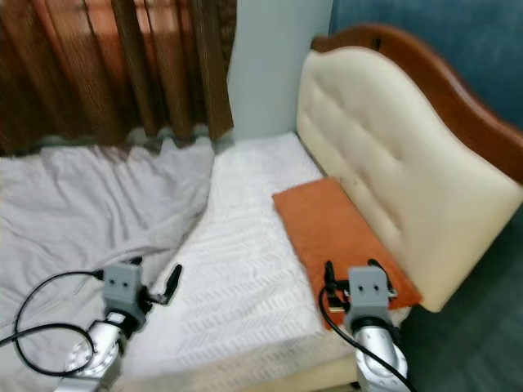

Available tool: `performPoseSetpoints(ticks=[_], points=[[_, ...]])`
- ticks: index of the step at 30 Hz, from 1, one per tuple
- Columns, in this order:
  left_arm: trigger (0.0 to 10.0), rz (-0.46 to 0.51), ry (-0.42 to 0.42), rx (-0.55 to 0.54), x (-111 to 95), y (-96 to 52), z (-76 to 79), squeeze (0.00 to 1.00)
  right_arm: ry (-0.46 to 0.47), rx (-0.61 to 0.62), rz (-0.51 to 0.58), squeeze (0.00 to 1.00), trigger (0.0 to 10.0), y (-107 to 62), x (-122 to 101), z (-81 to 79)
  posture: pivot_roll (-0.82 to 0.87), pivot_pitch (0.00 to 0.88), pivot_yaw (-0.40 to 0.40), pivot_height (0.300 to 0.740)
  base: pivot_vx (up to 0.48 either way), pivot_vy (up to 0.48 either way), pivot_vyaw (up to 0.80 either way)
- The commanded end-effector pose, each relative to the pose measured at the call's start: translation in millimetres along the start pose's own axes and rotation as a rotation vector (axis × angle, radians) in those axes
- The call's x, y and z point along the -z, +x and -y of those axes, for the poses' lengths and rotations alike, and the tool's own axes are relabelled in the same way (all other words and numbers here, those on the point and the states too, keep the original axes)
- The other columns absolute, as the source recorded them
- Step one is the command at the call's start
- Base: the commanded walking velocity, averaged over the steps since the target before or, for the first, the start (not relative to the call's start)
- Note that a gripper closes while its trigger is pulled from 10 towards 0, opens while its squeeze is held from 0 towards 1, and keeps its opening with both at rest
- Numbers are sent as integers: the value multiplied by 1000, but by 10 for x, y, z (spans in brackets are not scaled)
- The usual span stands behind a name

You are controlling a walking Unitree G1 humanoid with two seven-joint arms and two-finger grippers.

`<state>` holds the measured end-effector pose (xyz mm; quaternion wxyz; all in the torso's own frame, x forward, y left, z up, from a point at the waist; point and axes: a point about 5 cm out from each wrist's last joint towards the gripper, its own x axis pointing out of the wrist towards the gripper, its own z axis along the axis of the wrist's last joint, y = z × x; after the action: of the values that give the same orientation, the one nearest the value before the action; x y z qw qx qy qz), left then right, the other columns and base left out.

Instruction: Clean up the room

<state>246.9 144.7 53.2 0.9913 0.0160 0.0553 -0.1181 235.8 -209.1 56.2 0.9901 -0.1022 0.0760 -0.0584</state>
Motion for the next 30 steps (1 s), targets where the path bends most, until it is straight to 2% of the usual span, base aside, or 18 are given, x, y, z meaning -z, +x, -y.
performPoseSetpoints(ticks=[1,3,19,30], points=[[10000,-14,17,-26,30,-39,-68,0,9,-27,5,0,10000,38,-18,-65,-29,0,-26,740,0,480,706],[10000,-12,18,-30,24,-38,-83,0,17,-28,8,0,10000,47,-20,-74,-23,0,-30,740,0,480,688],[10000,-6,9,-68,14,-34,-163,0,29,-58,12,0,10000,128,-31,-123,-11,0,-37,740,0,480,0],[10000,-6,-3,-77,13,-35,-159,0,43,-78,9,0,10000,145,-26,-153,-9,0,-34,740,0,480,0]])
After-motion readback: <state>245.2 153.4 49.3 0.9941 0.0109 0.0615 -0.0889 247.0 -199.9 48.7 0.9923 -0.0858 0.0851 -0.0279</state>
